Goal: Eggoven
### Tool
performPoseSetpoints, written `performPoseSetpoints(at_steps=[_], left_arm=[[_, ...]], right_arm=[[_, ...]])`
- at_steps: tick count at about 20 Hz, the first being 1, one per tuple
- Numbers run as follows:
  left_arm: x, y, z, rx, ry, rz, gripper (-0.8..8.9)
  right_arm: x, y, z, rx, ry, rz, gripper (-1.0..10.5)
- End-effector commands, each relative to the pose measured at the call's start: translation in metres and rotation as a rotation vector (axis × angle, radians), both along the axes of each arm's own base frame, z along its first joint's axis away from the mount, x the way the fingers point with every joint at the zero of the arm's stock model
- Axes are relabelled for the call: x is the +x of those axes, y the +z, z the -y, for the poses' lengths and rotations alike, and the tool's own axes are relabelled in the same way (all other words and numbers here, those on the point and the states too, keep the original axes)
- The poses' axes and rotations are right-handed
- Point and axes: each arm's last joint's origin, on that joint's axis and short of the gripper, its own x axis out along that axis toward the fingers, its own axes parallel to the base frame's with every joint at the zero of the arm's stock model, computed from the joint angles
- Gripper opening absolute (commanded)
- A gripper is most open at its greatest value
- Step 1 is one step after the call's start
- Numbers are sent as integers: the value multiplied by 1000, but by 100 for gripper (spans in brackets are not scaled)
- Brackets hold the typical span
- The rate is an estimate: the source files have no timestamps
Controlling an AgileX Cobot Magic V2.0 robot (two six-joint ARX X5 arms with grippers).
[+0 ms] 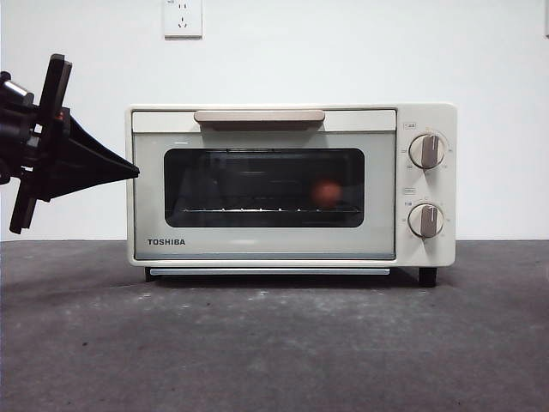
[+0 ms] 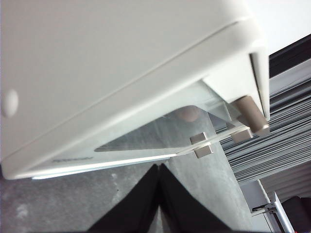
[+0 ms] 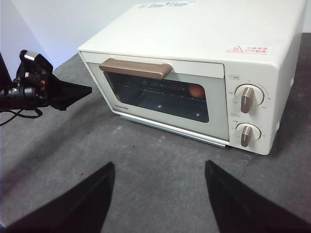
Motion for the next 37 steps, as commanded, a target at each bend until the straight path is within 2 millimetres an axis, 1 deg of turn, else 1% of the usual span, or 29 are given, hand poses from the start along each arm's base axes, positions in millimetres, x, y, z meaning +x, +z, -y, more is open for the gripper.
performPoseSetpoints(at_steps=[1, 4, 7, 12, 16, 19, 23, 26, 31, 37], left_arm=[[-3, 13, 3, 10, -12, 49, 7], [-13, 26, 6, 45, -4, 73, 7], [-29, 41, 11, 123, 15, 96, 7], [-67, 61, 19, 312, 64, 129, 7], [-96, 78, 21, 404, 124, 190, 7], [-115, 92, 20, 419, 181, 244, 7], [-139, 102, 15, 455, 242, 303, 7], [-151, 103, 10, 490, 269, 306, 7], [-164, 105, 6, 512, 268, 337, 7], [-166, 107, 5, 506, 273, 351, 7]], right_arm=[[0, 4, 0, 15, 0, 9, 297], [0, 4, 0, 15, 5, 8, 297], [0, 4, -1, 7, 9, 7, 295], [0, 3, -1, -28, 18, 30, 264], [1, 1, -1, -81, 6, 70, 253], [7, -7, -4, -71, 8, 98, 210], [17, -29, -11, -35, 16, 149, 105], [24, -47, -16, -8, 33, 181, 6], [29, -61, -20, 53, 52, 251, 3], [30, -64, -19, 44, 21, 250, 3]])
